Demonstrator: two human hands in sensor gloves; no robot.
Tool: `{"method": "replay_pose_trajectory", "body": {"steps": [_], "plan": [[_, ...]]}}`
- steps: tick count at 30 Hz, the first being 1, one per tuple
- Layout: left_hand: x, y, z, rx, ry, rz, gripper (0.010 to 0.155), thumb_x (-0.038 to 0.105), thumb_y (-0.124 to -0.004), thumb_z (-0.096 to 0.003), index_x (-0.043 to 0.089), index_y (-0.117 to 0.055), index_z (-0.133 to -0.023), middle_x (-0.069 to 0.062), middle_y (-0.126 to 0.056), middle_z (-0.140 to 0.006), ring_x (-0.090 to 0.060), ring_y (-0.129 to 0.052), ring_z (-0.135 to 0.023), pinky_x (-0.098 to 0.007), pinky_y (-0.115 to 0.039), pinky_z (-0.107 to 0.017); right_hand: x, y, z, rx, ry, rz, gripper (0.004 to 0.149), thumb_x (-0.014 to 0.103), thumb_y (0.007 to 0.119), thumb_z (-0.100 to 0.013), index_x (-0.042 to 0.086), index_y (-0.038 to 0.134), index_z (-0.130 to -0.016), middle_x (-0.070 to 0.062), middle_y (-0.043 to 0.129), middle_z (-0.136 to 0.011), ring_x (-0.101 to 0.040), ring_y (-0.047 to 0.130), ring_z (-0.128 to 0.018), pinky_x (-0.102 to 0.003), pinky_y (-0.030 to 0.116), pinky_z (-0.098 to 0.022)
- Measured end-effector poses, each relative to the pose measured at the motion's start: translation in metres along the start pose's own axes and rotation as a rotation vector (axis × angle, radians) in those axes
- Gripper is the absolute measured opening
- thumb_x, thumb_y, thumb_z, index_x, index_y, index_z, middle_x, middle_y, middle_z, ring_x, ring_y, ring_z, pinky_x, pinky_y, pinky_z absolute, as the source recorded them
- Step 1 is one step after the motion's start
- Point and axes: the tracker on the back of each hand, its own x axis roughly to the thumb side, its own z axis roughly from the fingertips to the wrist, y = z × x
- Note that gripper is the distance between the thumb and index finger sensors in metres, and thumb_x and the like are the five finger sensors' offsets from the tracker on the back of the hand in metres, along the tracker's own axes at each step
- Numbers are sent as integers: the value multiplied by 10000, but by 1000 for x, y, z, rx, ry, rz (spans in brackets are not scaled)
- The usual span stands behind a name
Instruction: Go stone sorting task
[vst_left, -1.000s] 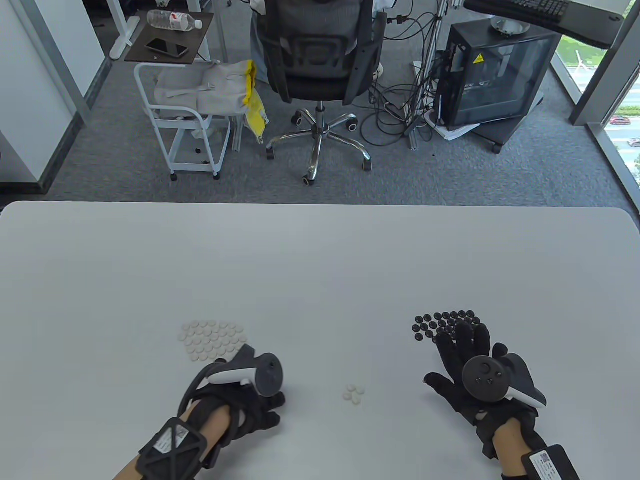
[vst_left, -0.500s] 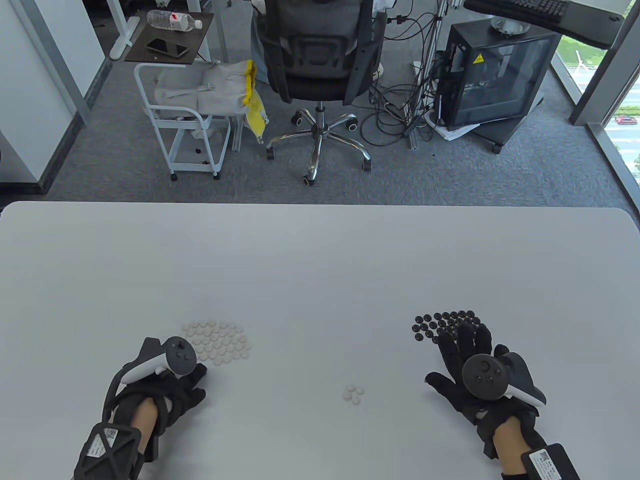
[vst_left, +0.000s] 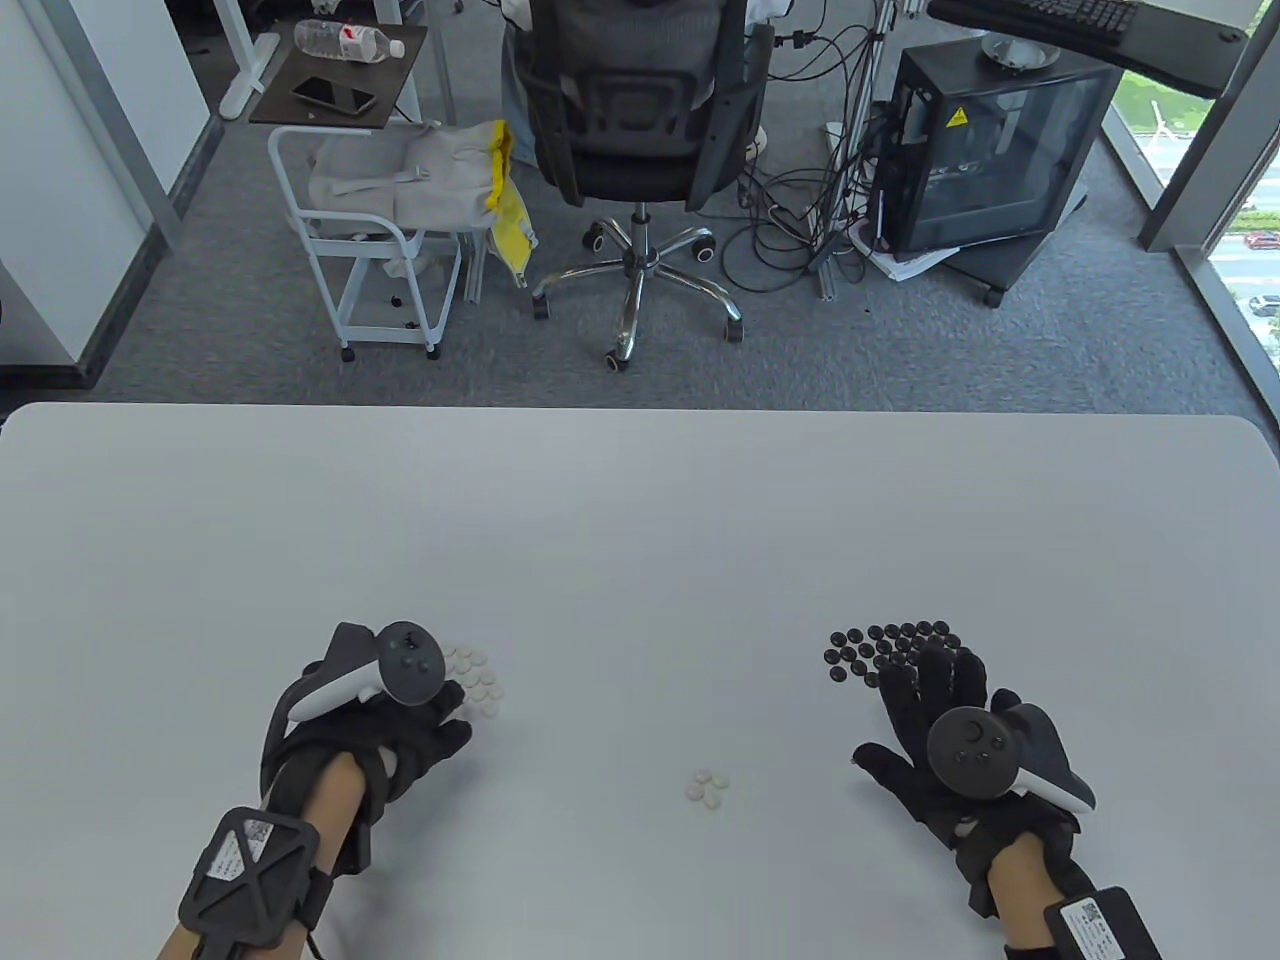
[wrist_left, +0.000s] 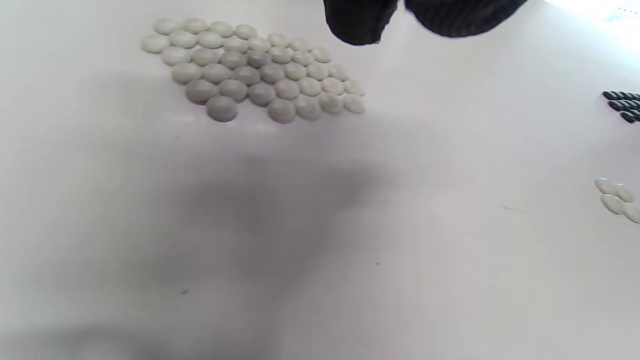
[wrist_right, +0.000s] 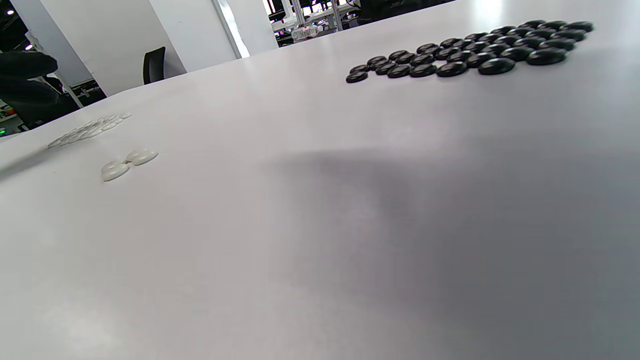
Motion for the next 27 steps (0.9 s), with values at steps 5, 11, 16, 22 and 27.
{"method": "replay_pose_trajectory", "body": {"steps": [5,11,16,22,27], "plan": [[64,-2,-11,-81,-124,-125,689,532,-514,-513,265,-595,-1142,-256,76,-1128,-551,153,-920,-815,-29,-533,0,0,0,0,-3,1,855,514,490,-632,-72,177,-1170,-482,-47,-1060,-698,-100,-862,-901,60,-500],[138,-23,-36,-191,-252,-285,609,510,-586,-556,294,-625,-1124,-239,46,-1133,-540,137,-926,-811,-39,-531,0,-1,0,-4,-8,1,851,512,489,-634,-71,177,-1171,-484,-46,-1059,-698,-99,-863,-901,61,-501],[174,-37,-55,-236,-287,-346,627,510,-587,-559,316,-500,-1149,-246,97,-1107,-541,152,-913,-812,-36,-531,-1,-2,1,-12,-8,-5,853,513,492,-634,-71,178,-1171,-484,-47,-1060,-699,-99,-863,-901,61,-502],[192,-54,-69,-269,-305,-399,658,523,-571,-551,341,-391,-1157,-241,150,-1082,-537,186,-896,-812,-14,-519,0,-2,1,-15,-15,-7,854,512,494,-634,-72,179,-1171,-484,-46,-1059,-698,-99,-863,-901,62,-503],[170,-57,-61,-264,-262,-408,640,513,-595,-565,342,-391,-1148,-243,135,-1087,-538,176,-899,-811,-17,-516,-1,-2,2,-19,-17,-14,851,511,492,-636,-72,178,-1171,-482,-47,-1060,-698,-99,-863,-901,62,-503]]}}
